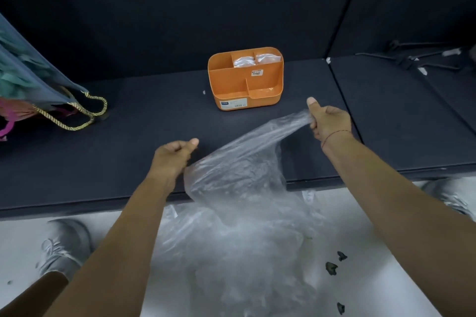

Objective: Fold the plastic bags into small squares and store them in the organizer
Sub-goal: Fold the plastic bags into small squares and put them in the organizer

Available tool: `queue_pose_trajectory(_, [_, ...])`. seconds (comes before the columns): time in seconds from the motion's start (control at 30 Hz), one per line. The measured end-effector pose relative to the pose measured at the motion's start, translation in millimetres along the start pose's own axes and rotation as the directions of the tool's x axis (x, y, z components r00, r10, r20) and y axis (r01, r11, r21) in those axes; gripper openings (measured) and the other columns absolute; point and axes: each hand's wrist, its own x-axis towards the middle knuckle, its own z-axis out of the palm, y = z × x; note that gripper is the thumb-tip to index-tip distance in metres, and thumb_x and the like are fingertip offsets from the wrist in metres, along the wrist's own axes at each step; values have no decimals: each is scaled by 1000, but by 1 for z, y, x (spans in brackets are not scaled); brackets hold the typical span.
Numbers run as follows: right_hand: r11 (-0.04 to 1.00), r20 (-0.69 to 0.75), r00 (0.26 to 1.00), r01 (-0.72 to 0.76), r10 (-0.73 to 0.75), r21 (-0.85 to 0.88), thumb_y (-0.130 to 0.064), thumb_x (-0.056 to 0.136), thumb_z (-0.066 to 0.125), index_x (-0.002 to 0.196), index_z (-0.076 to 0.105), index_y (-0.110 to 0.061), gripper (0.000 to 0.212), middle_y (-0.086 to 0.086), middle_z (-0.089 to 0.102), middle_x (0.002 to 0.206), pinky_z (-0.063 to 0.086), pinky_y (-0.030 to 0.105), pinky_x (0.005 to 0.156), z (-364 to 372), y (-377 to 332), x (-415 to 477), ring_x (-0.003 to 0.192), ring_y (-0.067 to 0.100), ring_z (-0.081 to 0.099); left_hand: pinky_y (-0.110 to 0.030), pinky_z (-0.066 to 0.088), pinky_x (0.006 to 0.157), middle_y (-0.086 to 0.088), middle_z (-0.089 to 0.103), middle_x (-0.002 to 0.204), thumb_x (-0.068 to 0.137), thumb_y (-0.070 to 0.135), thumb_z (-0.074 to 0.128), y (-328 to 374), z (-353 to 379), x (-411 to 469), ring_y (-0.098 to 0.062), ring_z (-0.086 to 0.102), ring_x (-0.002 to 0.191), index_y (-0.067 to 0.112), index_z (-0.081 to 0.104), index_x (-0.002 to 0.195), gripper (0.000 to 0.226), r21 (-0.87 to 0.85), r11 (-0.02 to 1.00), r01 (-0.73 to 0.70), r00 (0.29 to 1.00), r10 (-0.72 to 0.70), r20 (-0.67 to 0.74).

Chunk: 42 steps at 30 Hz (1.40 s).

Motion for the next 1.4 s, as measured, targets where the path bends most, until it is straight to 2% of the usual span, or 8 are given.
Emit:
queue_pose_trajectory(0.2, [986, 83, 983, -165, 162, 34, -44, 89, 65, 62, 46, -17, 43, 0, 47, 58, 35, 17, 41, -2, 7, 31, 46, 9, 36, -22, 40, 59, 3, 52, 65, 91, 36, 68, 8, -8, 51, -9, 42, 55, 17, 64, 76, 25, 102, 979, -177, 978, 186, -95])
queue_pose_trajectory(0.33, [958, 132, 967, -239, 219, 160, -34, 92, 64, 71, 53, -16, 30, -1, 53, 62, 37, 15, 42, 0, 13, 44, 49, 6, 41, -23, 47, 82, 9, 67, 103, 90, 53, 56, 13, 9, 38, -7, 63, 91, 26, 64, 115, 38, 247, 942, -229, 919, 126, 372])
queue_pose_trajectory(0.47, [955, 217, 953, -250, 212, 162, -22, 95, 61, 81, 60, -14, 16, 0, 56, 69, 41, 13, 46, -1, 19, 51, 54, 4, 46, -23, 52, 84, 9, 74, 102, 69, 46, 78, 8, 34, 13, -6, 70, 94, 25, 69, 112, 49, 368, 914, -173, 756, -117, 644])
queue_pose_trajectory(0.67, [987, 235, 962, -152, 138, 42, -16, 94, 61, 93, 65, -13, 5, 1, 64, 75, 47, 15, 54, -12, 23, 59, 59, 5, 53, -24, 49, 69, -3, 69, 87, 79, 22, 81, 4, 21, 42, -14, 63, 78, 13, 71, 89, 17, 317, 921, -228, 951, 141, 275])
queue_pose_trajectory(0.93, [998, 247, 967, -64, 58, 15, -28, 95, 60, 96, 64, -17, 12, 6, 66, 101, 53, 23, 79, -10, 44, -2, 91, 14, 63, -26, 35, 100, -2, 45, 144, 91, 38, 67, -4, 14, 15, -16, 44, 129, 17, 30, 151, 74, 35, 994, -99, 993, 101, -64])
queue_pose_trajectory(1.03, [996, 326, 944, -22, 48, -83, -43, 94, 57, 97, 69, -18, 28, -1, 71, 99, 51, 26, 83, -16, 65, -46, 91, 11, 65, -39, 43, 107, -3, 57, 127, 92, 39, 65, -37, 8, -15, -18, 55, 118, 13, 45, 140, 58, -51, 998, -37, 986, 29, -163])
queue_pose_trajectory(1.23, [900, 528, 844, 154, 94, -408, -37, 83, 73, 76, 59, -15, 27, -6, 55, 85, 42, 19, 72, -23, 93, -92, 80, 10, 55, -36, 51, 82, -2, 64, 81, 91, 26, 69, -80, 19, -67, -18, 60, 79, 14, 66, 86, 14, -107, 994, 1, 982, -21, -188])
queue_pose_trajectory(1.4, [970, 498, 864, 55, 72, -236, -29, 87, 69, 81, 68, -6, 23, 4, 67, 89, 45, 19, 76, -22, 79, -95, 83, 11, 60, -17, 51, 53, -3, 67, 78, 90, 15, 71, -67, 25, -68, -12, 63, 66, 11, 62, 80, 14, -306, 916, 260, 953, -294, -70])
